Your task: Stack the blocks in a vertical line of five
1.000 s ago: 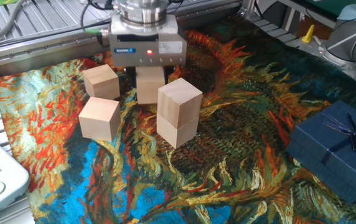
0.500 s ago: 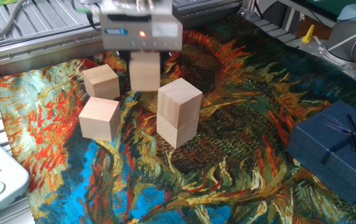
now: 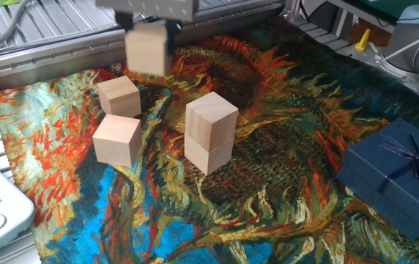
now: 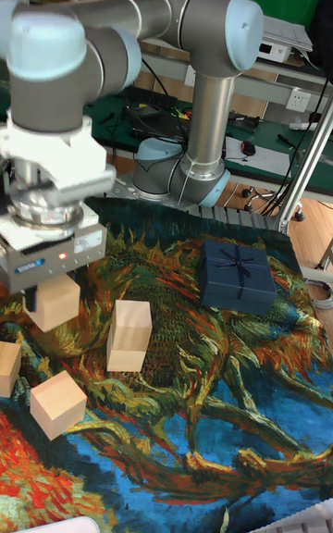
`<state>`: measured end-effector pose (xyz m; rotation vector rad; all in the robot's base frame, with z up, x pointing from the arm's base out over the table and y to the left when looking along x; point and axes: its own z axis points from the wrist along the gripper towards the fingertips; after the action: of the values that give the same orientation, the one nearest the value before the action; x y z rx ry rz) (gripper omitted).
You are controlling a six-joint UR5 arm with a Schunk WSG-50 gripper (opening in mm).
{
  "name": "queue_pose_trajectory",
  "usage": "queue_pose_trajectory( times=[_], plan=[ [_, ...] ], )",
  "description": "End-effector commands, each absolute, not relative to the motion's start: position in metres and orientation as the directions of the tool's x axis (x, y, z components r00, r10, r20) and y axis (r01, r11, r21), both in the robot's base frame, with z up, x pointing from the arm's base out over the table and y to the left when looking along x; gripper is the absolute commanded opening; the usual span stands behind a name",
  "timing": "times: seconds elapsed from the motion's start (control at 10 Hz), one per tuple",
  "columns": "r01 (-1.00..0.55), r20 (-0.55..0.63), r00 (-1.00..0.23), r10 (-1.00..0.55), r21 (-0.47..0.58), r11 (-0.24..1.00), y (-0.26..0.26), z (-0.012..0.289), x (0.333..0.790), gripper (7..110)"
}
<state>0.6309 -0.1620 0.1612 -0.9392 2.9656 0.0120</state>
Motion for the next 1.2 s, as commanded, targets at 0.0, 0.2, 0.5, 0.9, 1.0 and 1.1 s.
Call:
queue_pose_trajectory(
  times=[0.0, 0.2, 0.5, 0.9, 1.0, 1.1],
  plan=[
    [-0.373, -0.026, -0.927, -0.374, -0.037, 0.927, -0.172, 0.189, 0.633, 7],
    [-0.281, -0.038, -0.959, -0.280, 0.029, 0.959, -0.153, 0.192, 0.629, 7],
    [-0.161, -0.040, -0.986, -0.159, 0.049, 0.986, -0.143, 0.195, 0.634, 7],
    [-0.061, -0.012, -0.998, -0.060, 0.118, 0.991, -0.120, 0.196, 0.632, 7],
    [-0.033, -0.006, -0.999, -0.032, 0.166, 0.986, -0.106, 0.198, 0.632, 7],
    [-0.047, -0.007, -0.999, -0.046, 0.166, 0.985, -0.102, 0.198, 0.632, 7]
  ],
)
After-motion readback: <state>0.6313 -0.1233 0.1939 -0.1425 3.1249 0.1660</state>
